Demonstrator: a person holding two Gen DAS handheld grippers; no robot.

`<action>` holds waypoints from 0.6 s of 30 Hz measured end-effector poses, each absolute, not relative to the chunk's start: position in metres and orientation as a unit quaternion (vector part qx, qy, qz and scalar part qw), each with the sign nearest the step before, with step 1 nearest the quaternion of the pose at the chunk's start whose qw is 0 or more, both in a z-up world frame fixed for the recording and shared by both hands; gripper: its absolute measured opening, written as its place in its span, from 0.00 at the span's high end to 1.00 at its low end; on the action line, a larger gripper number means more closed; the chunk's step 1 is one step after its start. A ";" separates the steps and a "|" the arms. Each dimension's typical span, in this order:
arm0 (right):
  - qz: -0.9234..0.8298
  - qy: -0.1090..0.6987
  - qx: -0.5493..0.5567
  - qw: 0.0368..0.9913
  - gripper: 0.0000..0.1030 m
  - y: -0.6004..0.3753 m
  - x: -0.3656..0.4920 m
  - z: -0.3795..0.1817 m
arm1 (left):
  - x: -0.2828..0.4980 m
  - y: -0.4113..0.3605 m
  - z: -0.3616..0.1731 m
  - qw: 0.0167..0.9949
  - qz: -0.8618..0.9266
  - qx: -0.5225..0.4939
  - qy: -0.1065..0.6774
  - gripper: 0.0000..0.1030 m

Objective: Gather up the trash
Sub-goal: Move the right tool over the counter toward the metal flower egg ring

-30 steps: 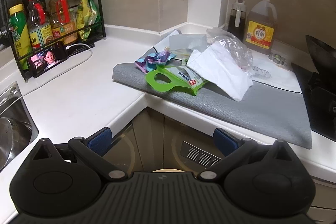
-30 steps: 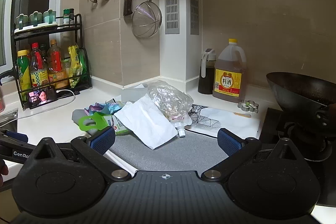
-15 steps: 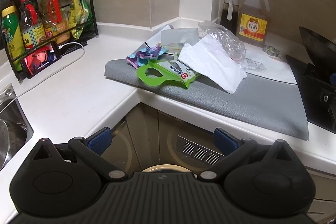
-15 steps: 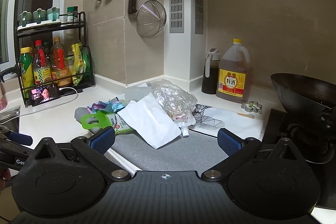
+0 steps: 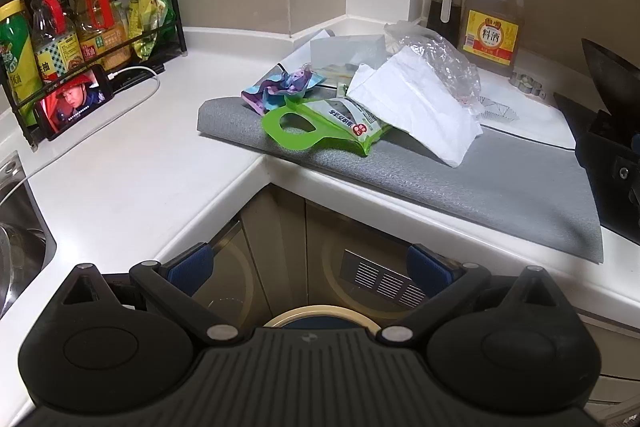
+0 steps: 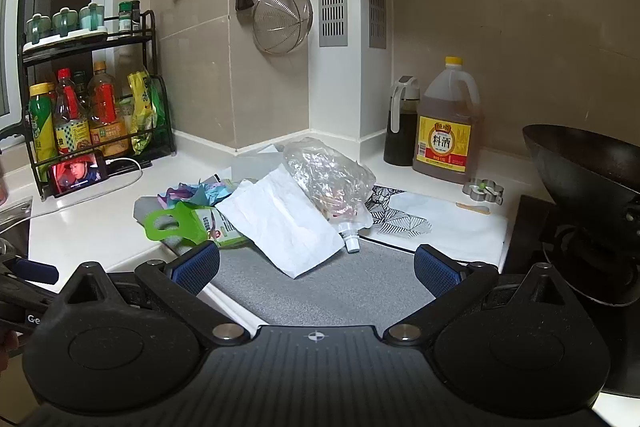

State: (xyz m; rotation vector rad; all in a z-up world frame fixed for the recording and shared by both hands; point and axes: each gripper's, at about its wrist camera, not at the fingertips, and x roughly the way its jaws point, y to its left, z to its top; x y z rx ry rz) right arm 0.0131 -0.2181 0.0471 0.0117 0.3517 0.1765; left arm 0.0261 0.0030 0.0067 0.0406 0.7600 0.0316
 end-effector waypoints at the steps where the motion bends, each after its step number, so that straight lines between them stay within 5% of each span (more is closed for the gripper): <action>1: 0.087 0.176 0.005 0.980 0.00 -0.218 0.015 0.047 | 0.027 0.004 0.006 0.928 0.015 0.020 0.372 0.00; 18: -0.067 0.173 0.057 0.981 0.00 -0.231 0.135 0.059 | 0.053 0.034 0.011 0.929 0.021 -0.006 0.370 0.00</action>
